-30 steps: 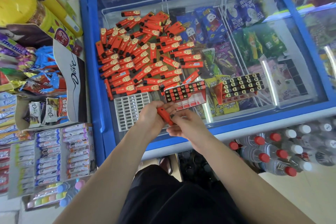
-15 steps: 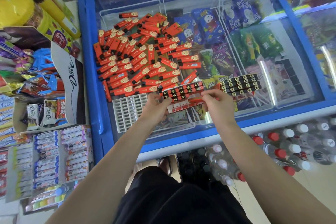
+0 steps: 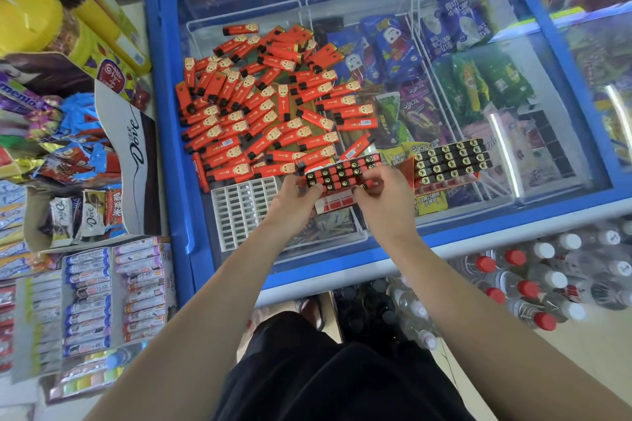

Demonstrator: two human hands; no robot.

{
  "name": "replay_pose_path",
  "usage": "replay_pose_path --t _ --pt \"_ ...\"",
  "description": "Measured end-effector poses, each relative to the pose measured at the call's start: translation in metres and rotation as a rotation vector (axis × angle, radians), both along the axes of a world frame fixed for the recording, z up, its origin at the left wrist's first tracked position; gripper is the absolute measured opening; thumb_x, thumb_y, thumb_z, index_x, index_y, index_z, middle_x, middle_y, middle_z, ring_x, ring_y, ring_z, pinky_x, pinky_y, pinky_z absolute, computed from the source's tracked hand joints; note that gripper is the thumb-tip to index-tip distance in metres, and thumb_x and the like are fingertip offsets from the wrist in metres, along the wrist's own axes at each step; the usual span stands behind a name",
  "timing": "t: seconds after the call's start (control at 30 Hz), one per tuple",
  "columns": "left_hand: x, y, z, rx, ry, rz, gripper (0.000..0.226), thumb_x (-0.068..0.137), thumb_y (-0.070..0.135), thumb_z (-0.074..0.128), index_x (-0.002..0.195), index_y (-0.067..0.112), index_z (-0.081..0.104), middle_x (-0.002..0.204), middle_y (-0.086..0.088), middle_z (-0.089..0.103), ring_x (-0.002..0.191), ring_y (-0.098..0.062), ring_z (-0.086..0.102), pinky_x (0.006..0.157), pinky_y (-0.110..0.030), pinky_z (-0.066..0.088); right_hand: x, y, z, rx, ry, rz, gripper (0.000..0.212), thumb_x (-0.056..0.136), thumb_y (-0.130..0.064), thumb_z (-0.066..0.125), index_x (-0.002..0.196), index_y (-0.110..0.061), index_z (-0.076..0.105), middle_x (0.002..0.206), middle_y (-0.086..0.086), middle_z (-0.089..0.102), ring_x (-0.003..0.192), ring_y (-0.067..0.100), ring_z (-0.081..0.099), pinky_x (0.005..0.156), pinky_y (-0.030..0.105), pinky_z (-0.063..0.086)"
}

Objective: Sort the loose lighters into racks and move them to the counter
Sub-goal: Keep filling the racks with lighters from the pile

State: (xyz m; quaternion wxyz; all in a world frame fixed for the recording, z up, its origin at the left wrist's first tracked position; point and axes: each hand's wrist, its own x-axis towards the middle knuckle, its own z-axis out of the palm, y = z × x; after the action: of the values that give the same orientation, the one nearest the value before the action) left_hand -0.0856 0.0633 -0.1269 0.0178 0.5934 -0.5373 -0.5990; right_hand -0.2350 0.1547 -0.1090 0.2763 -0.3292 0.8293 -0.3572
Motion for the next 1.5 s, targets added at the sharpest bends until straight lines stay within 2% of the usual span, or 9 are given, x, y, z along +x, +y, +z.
replay_pose_path --t 0.23,0.47,0.63,0.73,0.97,1.17,1.23,1.37,1.5 --pt "0.001 -0.001 -0.001 0.025 0.01 0.001 0.044 0.1 0.047 0.06 0.134 0.026 0.041 0.085 -0.006 0.062 0.073 -0.023 0.057 0.066 -0.041 0.047 0.0 -0.008 -0.002 -0.007 -0.313 -0.229 0.011 0.096 -0.016 0.065 0.106 -0.011 0.066 0.095 -0.004 0.071 0.094 0.017 0.071 0.083 0.028 0.056" --pt "0.001 -0.002 0.002 0.024 0.005 -0.012 0.057 0.101 0.046 0.059 0.147 0.019 0.038 0.088 -0.008 0.062 0.075 -0.024 0.058 0.066 -0.041 0.049 -0.008 -0.007 -0.004 0.111 -0.51 -0.371 0.028 0.092 -0.029 0.074 0.091 -0.013 0.051 0.071 0.005 0.061 0.044 0.005 0.055 0.043 0.016 0.043" --pt "0.0 0.0 0.013 -0.003 -0.041 -0.062 0.06 0.104 0.048 0.055 0.152 0.019 0.035 0.103 -0.004 0.065 0.101 -0.034 0.073 0.09 -0.052 0.062 -0.007 -0.006 -0.006 0.166 -0.589 -0.335 0.032 0.093 -0.041 0.067 0.091 -0.013 0.05 0.061 0.002 0.052 0.041 0.011 0.049 0.044 0.025 0.04" --pt "0.003 -0.003 0.015 -0.013 -0.051 -0.079 0.059 0.102 0.052 0.055 0.149 0.02 0.038 0.109 -0.003 0.066 0.099 -0.028 0.073 0.091 -0.052 0.061 0.001 -0.007 0.0 0.125 -0.474 -0.306 0.034 0.093 -0.04 0.06 0.078 -0.016 0.042 0.059 -0.001 0.043 0.051 0.016 0.041 0.056 0.033 0.037" --pt "0.014 -0.035 0.024 -0.084 -0.034 -0.007 0.038 0.101 0.057 0.052 0.116 0.023 0.053 0.103 -0.015 0.073 0.08 -0.022 0.066 0.09 -0.052 0.06 0.016 -0.04 0.037 -0.104 -0.246 -0.118 0.032 0.096 -0.019 0.059 0.07 -0.015 0.04 0.061 -0.007 0.038 0.051 0.004 0.032 0.05 0.015 0.033" --pt "0.021 -0.096 0.046 -0.263 -0.093 -0.019 0.037 0.105 0.044 0.052 0.131 0.018 0.05 0.088 -0.002 0.065 0.071 -0.017 0.057 0.061 -0.032 0.043 0.018 -0.103 0.05 -0.125 -0.059 0.202 0.004 0.098 -0.015 0.061 0.099 -0.013 0.059 0.085 -0.006 0.06 0.069 0.0 0.052 0.063 0.013 0.043" --pt "0.025 -0.122 0.05 -0.317 -0.12 -0.017 0.039 0.105 0.039 0.053 0.136 0.016 0.049 0.087 0.006 0.061 0.069 -0.015 0.057 0.061 -0.032 0.044 0.015 -0.128 0.045 -0.077 0.022 0.311 0.016 0.099 -0.017 0.061 0.114 -0.015 0.06 0.098 -0.005 0.063 0.085 0.007 0.06 0.073 0.02 0.048" --pt "0.034 -0.178 0.049 -0.427 -0.23 -0.039 0.042 0.105 0.026 0.052 0.144 0.012 0.048 0.108 0.002 0.065 0.079 -0.015 0.06 0.057 -0.026 0.04 0.005 -0.174 0.033 0.009 0.175 0.432 0.037 0.099 -0.015 0.06 0.136 -0.013 0.057 0.116 0.003 0.063 0.1 0.019 0.061 0.077 0.029 0.046" --pt "0.039 -0.221 0.038 -0.503 -0.319 -0.094 0.048 0.103 0.024 0.054 0.148 0.01 0.047 0.142 -0.013 0.057 0.114 -0.029 0.06 0.087 -0.034 0.048 -0.008 -0.216 0.021 0.078 0.306 0.46 0.042 0.098 -0.011 0.057 0.14 -0.011 0.056 0.126 0.011 0.063 0.114 0.028 0.06 0.084 0.03 0.042"
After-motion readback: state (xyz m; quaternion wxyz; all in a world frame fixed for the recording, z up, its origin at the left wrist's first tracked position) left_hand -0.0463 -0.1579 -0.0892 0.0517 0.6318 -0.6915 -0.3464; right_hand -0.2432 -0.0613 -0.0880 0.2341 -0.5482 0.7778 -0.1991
